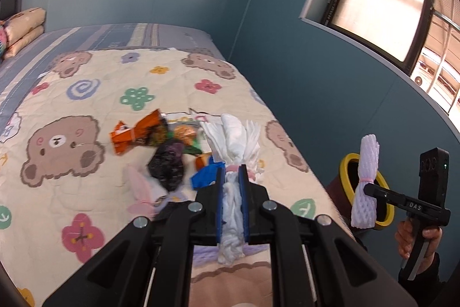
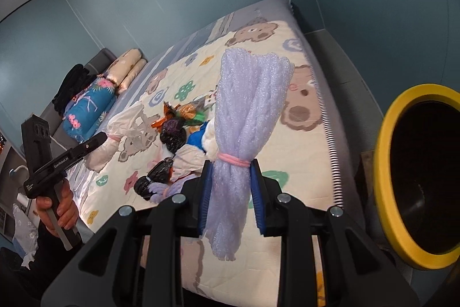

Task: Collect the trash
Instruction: 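Carry the white tissue and lavender foam net over the yellow-rimmed bin with both tools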

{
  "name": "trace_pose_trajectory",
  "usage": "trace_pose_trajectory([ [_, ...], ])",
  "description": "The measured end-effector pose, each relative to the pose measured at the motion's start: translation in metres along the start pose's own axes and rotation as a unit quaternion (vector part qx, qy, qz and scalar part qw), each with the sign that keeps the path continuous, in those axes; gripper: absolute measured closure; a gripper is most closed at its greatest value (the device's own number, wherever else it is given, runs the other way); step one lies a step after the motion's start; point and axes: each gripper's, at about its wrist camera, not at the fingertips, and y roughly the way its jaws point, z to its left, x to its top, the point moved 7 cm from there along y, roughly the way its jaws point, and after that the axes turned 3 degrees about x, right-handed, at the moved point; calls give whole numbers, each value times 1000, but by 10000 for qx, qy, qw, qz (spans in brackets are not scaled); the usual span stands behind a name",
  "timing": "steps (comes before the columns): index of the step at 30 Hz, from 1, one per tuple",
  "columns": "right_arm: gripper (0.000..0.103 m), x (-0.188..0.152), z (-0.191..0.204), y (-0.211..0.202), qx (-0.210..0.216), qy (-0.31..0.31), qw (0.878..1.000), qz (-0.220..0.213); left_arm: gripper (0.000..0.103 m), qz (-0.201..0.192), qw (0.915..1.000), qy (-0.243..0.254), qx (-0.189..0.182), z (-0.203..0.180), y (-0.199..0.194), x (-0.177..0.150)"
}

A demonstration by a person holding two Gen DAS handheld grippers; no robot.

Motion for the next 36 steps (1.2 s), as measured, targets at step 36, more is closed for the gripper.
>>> trace_pose_trajectory([
  [36, 78, 45, -184, -153, -1897, 814, 9707, -1232, 94, 451, 9728, 1405, -1788, -304, 110, 8],
])
